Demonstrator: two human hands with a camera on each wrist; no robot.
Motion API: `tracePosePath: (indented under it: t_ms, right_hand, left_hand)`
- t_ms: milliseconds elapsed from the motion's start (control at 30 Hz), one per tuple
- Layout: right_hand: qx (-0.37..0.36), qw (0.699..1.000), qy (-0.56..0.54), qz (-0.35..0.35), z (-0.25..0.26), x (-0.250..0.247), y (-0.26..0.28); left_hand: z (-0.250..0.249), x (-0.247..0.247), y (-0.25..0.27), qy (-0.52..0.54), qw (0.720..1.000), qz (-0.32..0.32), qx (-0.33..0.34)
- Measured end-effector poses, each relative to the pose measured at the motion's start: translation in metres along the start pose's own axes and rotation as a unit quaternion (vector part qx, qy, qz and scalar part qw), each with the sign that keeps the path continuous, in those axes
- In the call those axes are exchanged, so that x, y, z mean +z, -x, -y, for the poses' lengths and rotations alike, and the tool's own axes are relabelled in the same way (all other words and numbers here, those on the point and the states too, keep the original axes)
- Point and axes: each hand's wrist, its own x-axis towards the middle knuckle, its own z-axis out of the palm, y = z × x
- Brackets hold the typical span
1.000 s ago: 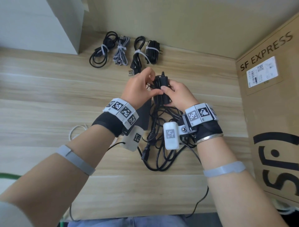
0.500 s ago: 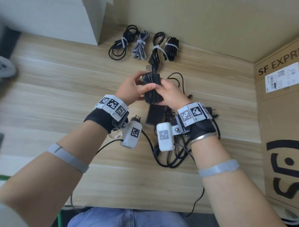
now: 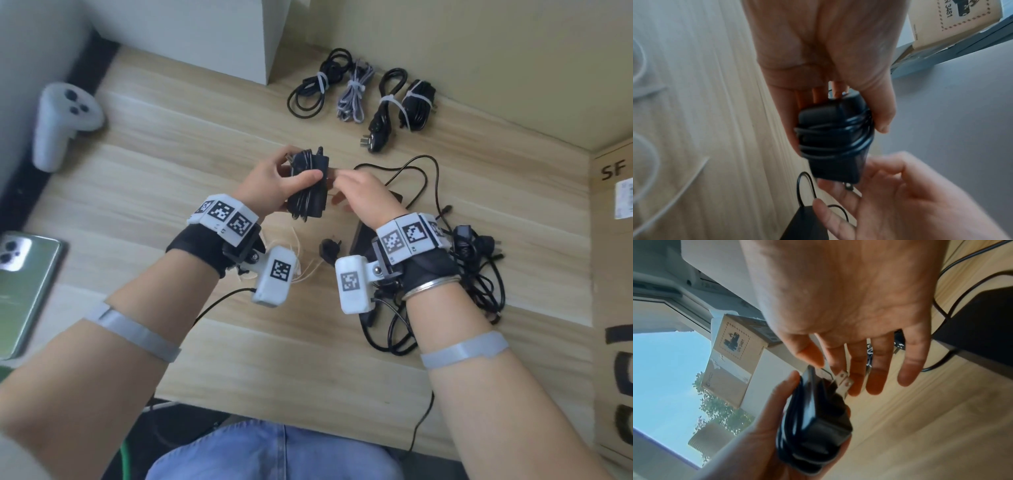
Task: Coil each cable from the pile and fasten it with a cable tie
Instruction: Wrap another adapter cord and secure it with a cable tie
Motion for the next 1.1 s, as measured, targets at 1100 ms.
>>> tracePosePath:
  t_ms: [1100]
  right_hand:
    - [0.049,0.998,-0.02,0.036,-0.011,0.04,-0.015]
  left_hand:
    - [0.007,-0.041,0.004,0.003,1.0,0.002,0.013]
